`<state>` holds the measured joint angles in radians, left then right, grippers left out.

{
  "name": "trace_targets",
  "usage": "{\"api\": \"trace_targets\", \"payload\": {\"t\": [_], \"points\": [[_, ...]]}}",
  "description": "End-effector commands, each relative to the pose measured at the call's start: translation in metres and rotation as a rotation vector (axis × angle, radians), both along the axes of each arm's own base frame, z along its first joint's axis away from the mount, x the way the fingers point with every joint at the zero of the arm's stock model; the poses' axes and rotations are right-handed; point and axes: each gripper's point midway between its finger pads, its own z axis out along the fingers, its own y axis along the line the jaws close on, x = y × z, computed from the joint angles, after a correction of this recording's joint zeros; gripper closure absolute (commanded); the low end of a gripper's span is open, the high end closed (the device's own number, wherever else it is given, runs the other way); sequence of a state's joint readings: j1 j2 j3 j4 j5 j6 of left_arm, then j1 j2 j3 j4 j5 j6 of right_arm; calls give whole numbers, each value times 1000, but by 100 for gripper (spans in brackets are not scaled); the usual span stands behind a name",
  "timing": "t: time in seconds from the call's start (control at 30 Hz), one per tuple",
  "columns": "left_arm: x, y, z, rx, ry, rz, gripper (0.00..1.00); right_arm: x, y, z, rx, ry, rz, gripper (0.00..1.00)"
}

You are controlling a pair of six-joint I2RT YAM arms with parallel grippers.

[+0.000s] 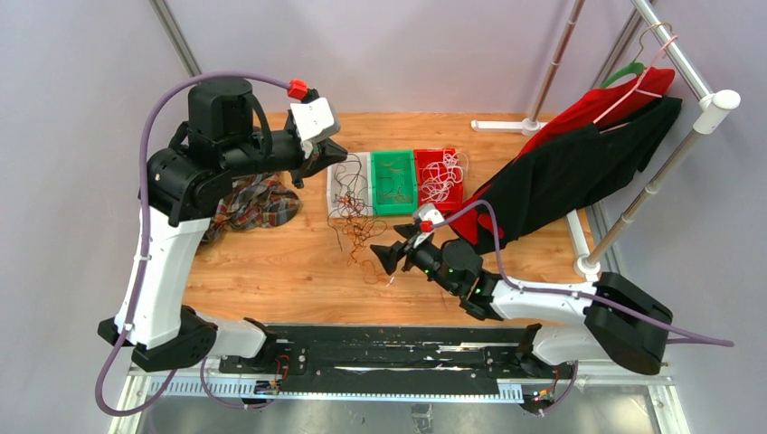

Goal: Untangle the cables

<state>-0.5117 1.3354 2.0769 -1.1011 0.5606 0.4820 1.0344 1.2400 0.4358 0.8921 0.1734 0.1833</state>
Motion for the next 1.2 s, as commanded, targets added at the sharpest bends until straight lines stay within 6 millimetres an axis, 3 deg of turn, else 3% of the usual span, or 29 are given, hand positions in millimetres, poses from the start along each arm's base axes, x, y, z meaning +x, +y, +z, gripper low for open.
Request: {"api": "trace_targets", "payload": {"t": [0.0,0.1,0.2,0.53,0.73,0.9,1.0,1.03,1.17], "points": [[-7,2,8,-21,-23,-8,100,-8,39,17,-3,-44,118,25],[-7,4,9,-17,-37,-1,100,-3,62,17,0,-40,147,25],[-7,7,18,-23,-67,14,100,7,75,-8,-47,-5,133,25],[-1,35,53,14,-267,124,100,-2,45,-93,-131,136,60,26],[-11,48,78,-9,-350,160,100,5,59,-122,-178,170,65,27],[-6,66,89,33,-433,241,100,8,54,-137,-196,194,31,56],[3,87,117,37,-546,362,100,6,37,-138,-212,207,-14,82],[6,96,131,32,-601,417,100,7,29,-138,-218,211,-45,95],[13,136,187,-13,-816,653,100,12,-14,-135,-213,242,-210,99]]}}
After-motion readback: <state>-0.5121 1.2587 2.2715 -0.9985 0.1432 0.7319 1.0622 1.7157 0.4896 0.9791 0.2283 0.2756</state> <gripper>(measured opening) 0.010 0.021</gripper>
